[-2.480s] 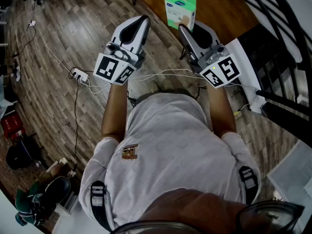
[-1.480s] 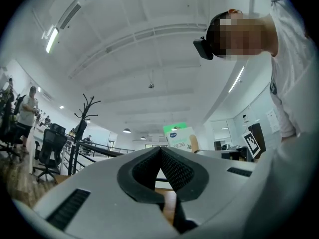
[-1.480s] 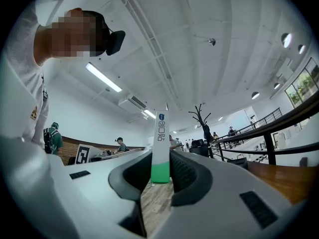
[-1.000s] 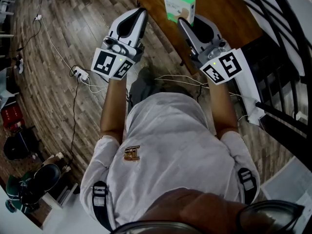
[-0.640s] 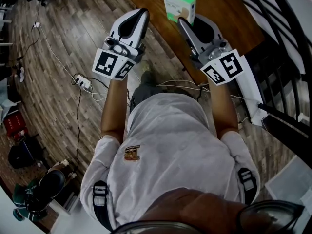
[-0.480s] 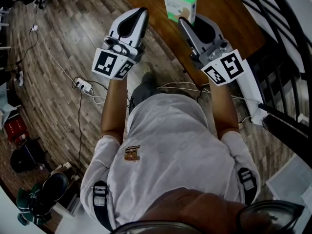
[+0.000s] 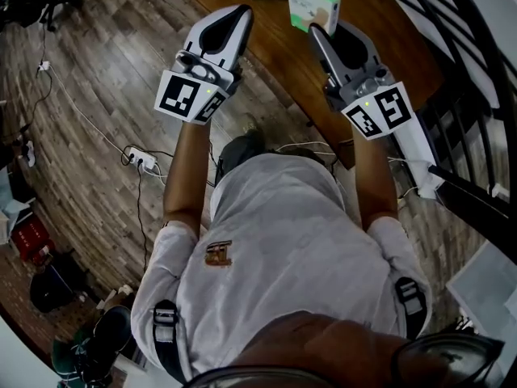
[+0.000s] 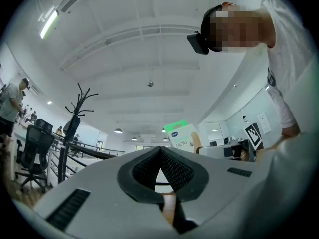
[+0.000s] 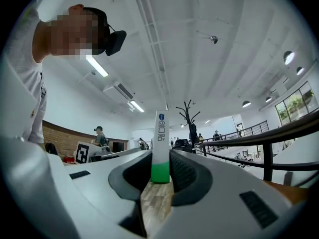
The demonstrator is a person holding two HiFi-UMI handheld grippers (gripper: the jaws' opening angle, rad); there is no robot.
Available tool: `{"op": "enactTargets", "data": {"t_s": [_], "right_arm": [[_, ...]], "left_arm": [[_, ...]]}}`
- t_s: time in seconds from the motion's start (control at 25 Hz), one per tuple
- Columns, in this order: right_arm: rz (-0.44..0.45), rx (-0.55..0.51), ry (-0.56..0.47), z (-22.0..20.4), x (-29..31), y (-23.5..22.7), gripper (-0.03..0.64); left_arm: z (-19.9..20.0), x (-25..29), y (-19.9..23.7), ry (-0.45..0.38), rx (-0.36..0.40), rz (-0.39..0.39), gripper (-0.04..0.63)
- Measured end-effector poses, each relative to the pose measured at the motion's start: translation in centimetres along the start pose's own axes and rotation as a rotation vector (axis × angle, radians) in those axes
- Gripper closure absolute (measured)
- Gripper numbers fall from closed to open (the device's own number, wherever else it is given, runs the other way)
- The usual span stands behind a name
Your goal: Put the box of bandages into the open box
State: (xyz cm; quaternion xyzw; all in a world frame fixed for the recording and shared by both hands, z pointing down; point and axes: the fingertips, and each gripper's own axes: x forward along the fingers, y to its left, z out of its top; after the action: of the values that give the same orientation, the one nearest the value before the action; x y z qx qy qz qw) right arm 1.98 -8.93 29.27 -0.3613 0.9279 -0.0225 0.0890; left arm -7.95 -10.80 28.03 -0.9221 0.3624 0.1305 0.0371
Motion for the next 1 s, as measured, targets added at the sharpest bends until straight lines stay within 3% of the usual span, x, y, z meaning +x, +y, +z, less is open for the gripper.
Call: {"op": "enactTargets", "data": {"t_s": [0.44,0.72,1.0], "right_arm": [[-0.076,-0.041,0.088,-3.8,10.1,-3.3,0.518],[-0.090,-0.071,0.149,-3.9,13.1,-5.1,0.518],[-0.094,-0.102,0.259,-5.7,15.4,-8.9,0.518]], "left_arm": [[-2.0,1.8,11.4,0.028,0.006,-0.031,0.580],[-1.7,3.5,14.2,0.041,0.004,-0.050,0.580],[-3.1,5.3,16.5,0.051,0.001,-0.001,0.580]]}}
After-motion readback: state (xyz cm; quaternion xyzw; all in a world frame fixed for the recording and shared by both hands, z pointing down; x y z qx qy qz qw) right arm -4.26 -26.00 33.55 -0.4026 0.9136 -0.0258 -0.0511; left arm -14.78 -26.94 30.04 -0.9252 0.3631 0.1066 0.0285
